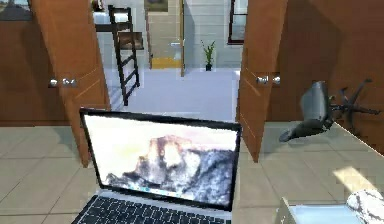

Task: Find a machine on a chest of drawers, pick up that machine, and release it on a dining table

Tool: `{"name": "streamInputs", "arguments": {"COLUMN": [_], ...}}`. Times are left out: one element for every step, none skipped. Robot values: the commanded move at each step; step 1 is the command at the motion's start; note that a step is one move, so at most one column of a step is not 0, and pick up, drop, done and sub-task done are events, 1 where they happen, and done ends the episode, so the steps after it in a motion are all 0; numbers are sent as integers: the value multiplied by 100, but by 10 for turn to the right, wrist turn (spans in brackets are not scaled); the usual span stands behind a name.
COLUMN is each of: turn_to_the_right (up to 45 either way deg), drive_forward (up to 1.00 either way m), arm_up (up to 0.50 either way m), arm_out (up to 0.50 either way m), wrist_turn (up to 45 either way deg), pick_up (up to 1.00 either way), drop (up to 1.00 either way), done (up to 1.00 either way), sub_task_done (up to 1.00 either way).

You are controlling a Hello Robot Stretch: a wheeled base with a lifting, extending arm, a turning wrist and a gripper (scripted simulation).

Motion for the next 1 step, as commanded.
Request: {"name": "streamInputs", "arguments": {"turn_to_the_right": [-240], "drive_forward": [0], "arm_up": [0], "arm_out": [0], "wrist_turn": [0], "pick_up": [0], "drop": [0], "done": [0], "sub_task_done": [0]}}
